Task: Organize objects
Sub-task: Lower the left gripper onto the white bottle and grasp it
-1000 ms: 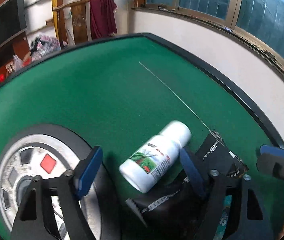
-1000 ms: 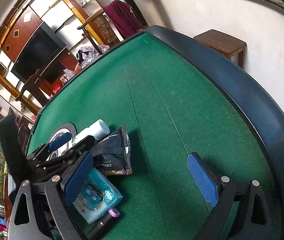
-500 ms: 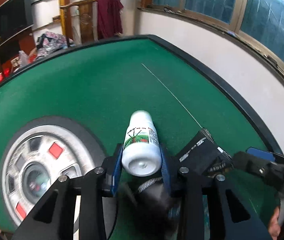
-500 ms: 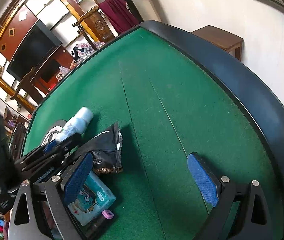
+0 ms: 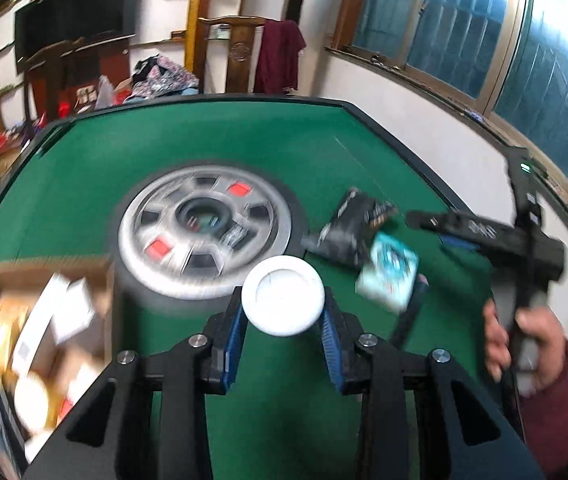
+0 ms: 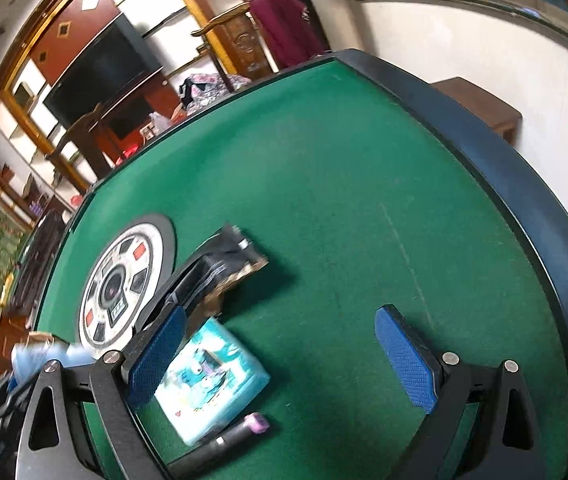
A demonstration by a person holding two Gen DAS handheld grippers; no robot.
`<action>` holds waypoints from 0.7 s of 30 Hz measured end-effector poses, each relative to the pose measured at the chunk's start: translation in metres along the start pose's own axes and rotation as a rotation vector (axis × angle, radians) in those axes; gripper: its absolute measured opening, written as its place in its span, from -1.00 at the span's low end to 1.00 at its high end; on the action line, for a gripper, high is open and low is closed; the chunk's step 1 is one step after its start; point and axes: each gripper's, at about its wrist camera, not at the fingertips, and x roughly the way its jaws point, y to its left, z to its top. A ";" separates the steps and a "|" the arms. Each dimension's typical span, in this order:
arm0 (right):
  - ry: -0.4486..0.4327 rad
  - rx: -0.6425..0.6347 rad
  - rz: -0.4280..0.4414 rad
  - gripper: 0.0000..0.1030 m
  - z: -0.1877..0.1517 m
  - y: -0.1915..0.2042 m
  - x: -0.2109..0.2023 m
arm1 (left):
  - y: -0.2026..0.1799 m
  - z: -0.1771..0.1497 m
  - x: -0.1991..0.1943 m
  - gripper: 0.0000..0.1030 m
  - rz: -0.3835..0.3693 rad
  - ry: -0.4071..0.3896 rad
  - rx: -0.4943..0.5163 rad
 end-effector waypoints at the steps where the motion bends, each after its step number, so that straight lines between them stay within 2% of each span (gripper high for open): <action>1: -0.003 -0.012 -0.008 0.90 -0.002 0.003 0.000 | 0.003 -0.005 -0.007 -0.35 -0.006 -0.001 -0.008; 5: -0.009 -0.044 -0.041 0.90 -0.006 0.009 0.003 | 0.011 -0.031 -0.037 -0.35 -0.063 0.051 -0.015; 9: 0.004 -0.061 -0.077 0.90 -0.010 0.010 0.010 | 0.011 -0.043 -0.040 -0.35 -0.047 0.143 0.028; 12: 0.005 -0.070 -0.091 0.90 -0.012 0.012 0.011 | 0.015 -0.042 -0.025 -0.35 -0.003 0.179 0.035; 17: -0.011 -0.087 -0.106 0.90 -0.013 0.015 0.008 | 0.026 -0.035 0.007 -0.35 0.005 0.196 -0.028; 21: -0.014 -0.084 -0.101 0.90 -0.011 0.016 0.008 | 0.019 -0.034 0.032 -0.35 0.057 0.224 -0.009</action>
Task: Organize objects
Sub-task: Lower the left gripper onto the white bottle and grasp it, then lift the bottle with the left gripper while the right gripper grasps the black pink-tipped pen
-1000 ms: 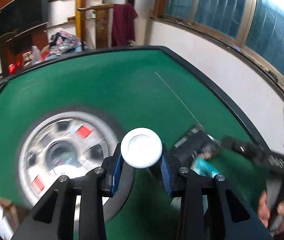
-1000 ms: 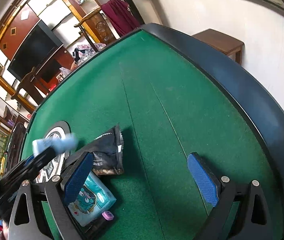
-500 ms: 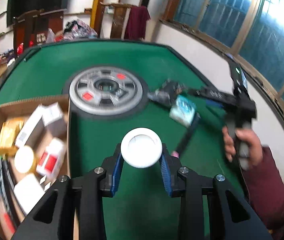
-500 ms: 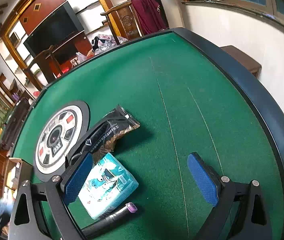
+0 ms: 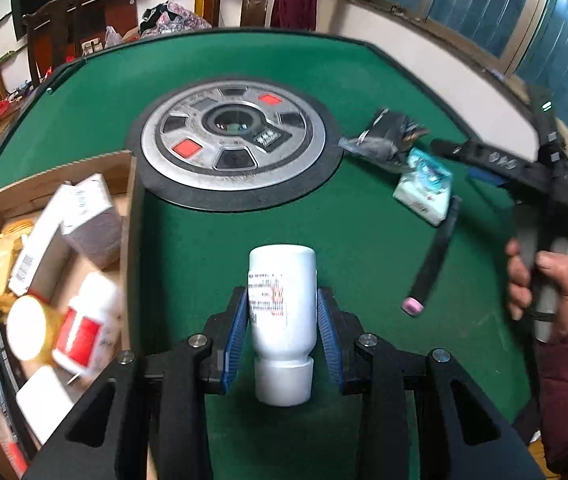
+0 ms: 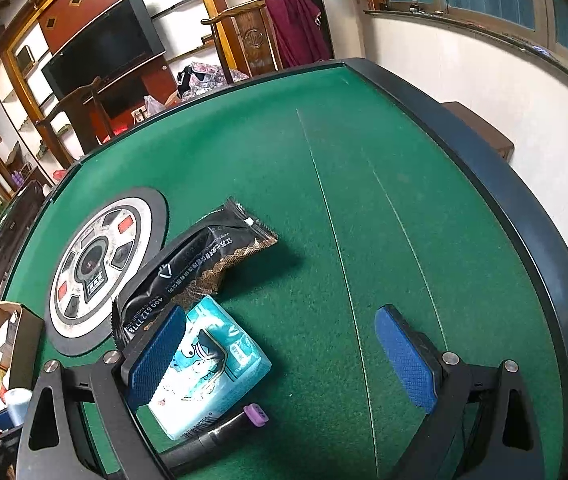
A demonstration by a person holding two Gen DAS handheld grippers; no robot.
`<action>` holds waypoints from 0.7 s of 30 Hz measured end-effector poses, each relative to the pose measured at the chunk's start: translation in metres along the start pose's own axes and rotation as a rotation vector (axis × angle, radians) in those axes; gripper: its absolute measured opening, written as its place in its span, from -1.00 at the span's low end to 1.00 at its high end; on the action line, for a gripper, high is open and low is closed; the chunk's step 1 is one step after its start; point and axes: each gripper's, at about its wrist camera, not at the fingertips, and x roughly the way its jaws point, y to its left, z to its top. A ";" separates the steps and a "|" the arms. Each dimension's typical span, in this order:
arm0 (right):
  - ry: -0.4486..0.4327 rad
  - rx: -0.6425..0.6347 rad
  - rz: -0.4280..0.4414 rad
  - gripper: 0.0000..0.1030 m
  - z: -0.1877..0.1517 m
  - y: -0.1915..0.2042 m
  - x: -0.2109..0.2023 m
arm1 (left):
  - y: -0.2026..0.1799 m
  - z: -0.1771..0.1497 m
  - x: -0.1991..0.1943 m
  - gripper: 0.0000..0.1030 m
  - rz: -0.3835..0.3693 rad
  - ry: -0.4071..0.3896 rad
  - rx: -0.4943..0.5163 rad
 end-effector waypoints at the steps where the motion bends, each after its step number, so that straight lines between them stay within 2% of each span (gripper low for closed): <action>1: -0.001 0.000 0.003 0.90 0.000 0.000 0.000 | -0.002 0.001 0.007 -0.35 0.017 0.006 0.004; 5: -0.011 -0.013 -0.012 0.90 0.002 0.002 0.000 | -0.007 0.000 0.018 -0.36 0.082 -0.009 0.012; 9: -0.021 -0.020 -0.043 0.90 0.002 0.001 0.001 | -0.020 -0.009 0.019 -0.35 0.169 -0.070 0.069; 13: -0.060 -0.030 -0.083 0.90 0.000 0.000 -0.003 | -0.008 -0.020 0.003 -0.36 0.036 -0.101 -0.021; 17: -0.112 -0.042 -0.112 0.90 -0.005 0.004 -0.019 | 0.008 -0.036 -0.032 -0.36 -0.052 -0.172 -0.087; 18: -0.099 -0.020 -0.105 0.90 -0.009 0.005 -0.028 | 0.011 -0.038 -0.038 -0.36 -0.066 -0.181 -0.094; 21: -0.028 0.033 0.005 0.90 -0.033 0.010 -0.049 | 0.021 -0.049 -0.065 -0.36 -0.109 -0.230 -0.106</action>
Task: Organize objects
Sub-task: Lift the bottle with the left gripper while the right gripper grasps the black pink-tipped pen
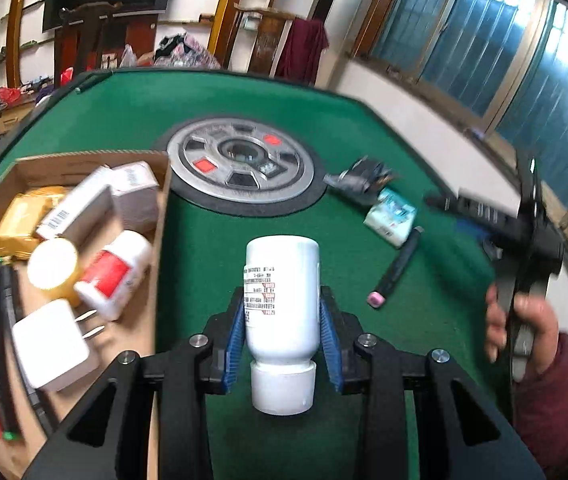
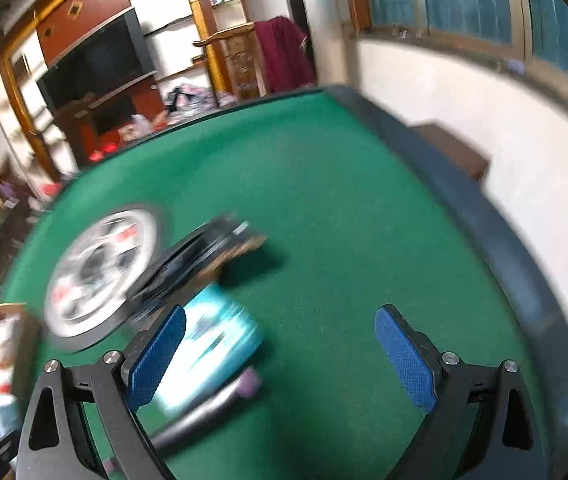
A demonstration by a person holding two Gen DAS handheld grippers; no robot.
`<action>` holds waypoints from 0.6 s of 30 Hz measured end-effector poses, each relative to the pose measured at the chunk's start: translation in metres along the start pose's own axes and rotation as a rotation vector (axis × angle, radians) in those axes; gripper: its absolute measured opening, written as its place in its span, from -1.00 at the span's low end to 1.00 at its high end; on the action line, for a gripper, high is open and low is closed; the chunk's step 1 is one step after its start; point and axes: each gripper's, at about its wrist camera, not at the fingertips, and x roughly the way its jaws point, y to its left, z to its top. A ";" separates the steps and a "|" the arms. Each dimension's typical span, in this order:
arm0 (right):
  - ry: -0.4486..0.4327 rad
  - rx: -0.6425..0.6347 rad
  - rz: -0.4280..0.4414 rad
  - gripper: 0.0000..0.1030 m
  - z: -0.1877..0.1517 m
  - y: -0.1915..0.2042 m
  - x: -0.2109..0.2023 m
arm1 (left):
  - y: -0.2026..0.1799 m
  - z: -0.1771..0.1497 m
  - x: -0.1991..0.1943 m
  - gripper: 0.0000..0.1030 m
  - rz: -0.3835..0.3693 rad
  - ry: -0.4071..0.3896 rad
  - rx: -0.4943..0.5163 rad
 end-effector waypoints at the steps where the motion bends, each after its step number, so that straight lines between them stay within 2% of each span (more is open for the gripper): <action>1: 0.032 -0.002 0.014 0.90 -0.008 0.004 -0.002 | 0.004 -0.001 -0.009 -0.36 -0.014 -0.016 -0.007; 4: 0.140 -0.003 0.060 0.90 -0.034 0.022 0.000 | 0.012 -0.005 -0.024 -0.36 -0.047 -0.046 -0.028; 6: 0.177 -0.010 0.054 0.88 -0.043 0.036 0.008 | 0.015 -0.009 -0.032 -0.36 -0.053 -0.062 -0.034; 9: 0.161 -0.089 -0.063 0.74 -0.039 0.062 0.018 | 0.022 -0.015 -0.043 -0.36 -0.060 -0.083 -0.046; 13: 0.146 -0.187 -0.200 0.72 -0.037 0.085 0.035 | 0.036 -0.021 -0.056 -0.36 -0.049 -0.107 -0.073; 17: 0.087 -0.215 -0.174 0.57 -0.043 0.081 0.027 | 0.047 -0.025 -0.060 -0.36 -0.035 -0.112 -0.090; 18: 0.078 -0.217 -0.173 0.34 -0.046 0.078 0.023 | 0.050 -0.025 -0.061 -0.35 -0.033 -0.111 -0.096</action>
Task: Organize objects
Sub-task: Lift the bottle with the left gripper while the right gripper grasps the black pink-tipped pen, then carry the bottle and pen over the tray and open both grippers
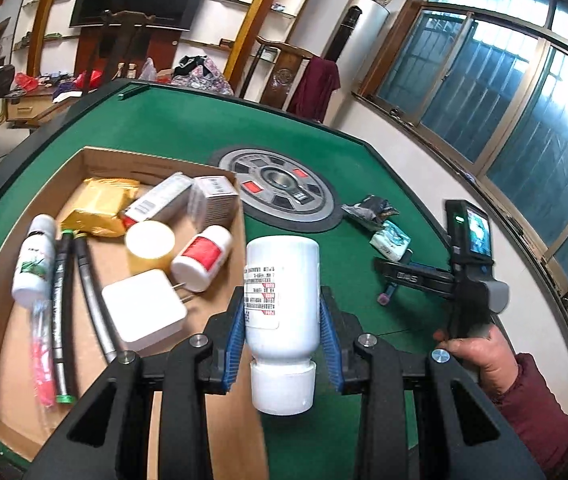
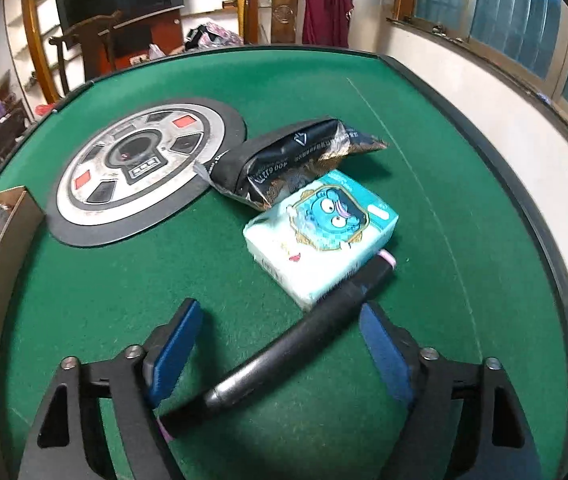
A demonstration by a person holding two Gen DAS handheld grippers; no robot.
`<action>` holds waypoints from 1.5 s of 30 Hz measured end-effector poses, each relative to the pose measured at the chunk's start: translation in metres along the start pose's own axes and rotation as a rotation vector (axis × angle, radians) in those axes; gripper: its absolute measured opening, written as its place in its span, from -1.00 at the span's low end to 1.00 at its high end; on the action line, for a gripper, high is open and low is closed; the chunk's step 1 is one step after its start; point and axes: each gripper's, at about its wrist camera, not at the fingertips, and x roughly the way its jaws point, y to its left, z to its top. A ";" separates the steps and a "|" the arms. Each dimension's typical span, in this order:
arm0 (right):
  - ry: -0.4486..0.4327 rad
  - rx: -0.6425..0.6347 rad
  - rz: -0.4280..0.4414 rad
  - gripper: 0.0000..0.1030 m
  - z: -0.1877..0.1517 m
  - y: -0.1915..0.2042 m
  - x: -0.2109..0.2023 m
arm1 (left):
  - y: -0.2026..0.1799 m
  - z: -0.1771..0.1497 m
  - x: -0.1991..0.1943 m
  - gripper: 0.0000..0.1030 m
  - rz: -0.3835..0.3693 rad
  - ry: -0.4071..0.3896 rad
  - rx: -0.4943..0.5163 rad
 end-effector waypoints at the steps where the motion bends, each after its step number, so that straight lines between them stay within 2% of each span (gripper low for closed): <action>1: -0.006 0.001 0.006 0.03 -0.002 -0.003 -0.002 | 0.004 -0.001 0.000 -0.35 0.000 0.001 -0.011; 2: -0.009 0.008 0.009 -0.10 -0.005 -0.009 -0.005 | 0.006 -0.002 0.000 -0.36 0.002 0.002 -0.019; 4: -0.007 0.028 0.022 -0.53 -0.008 -0.018 -0.009 | 0.011 -0.004 -0.002 -0.35 0.005 0.005 -0.036; 6: -0.004 0.059 0.058 -0.69 -0.011 -0.026 -0.010 | 0.014 -0.006 -0.004 -0.35 0.003 0.002 -0.049; 12: -0.019 0.095 0.162 -0.69 -0.021 -0.038 -0.023 | 0.020 -0.008 -0.017 -0.35 0.038 -0.014 -0.067; 19: -0.068 0.108 0.345 -0.69 -0.020 -0.031 -0.050 | 0.017 -0.010 -0.041 -0.35 0.069 -0.057 -0.044; 28: -0.107 -0.039 0.556 -0.68 -0.006 0.041 -0.094 | 0.030 -0.014 -0.072 -0.35 0.128 -0.078 -0.046; 34: -0.057 -0.158 0.723 -0.68 -0.010 0.107 -0.110 | 0.054 -0.021 -0.080 -0.35 0.162 -0.037 -0.089; 38: -0.033 -0.221 0.792 -0.67 -0.014 0.138 -0.120 | 0.066 -0.025 -0.080 -0.35 0.181 -0.007 -0.091; 40: 0.026 -0.227 0.850 -0.67 -0.013 0.150 -0.116 | 0.071 -0.027 -0.073 -0.35 0.191 0.015 -0.100; 45: 0.104 -0.286 0.825 -0.67 -0.020 0.185 -0.096 | 0.084 -0.033 -0.054 -0.35 0.216 0.065 -0.117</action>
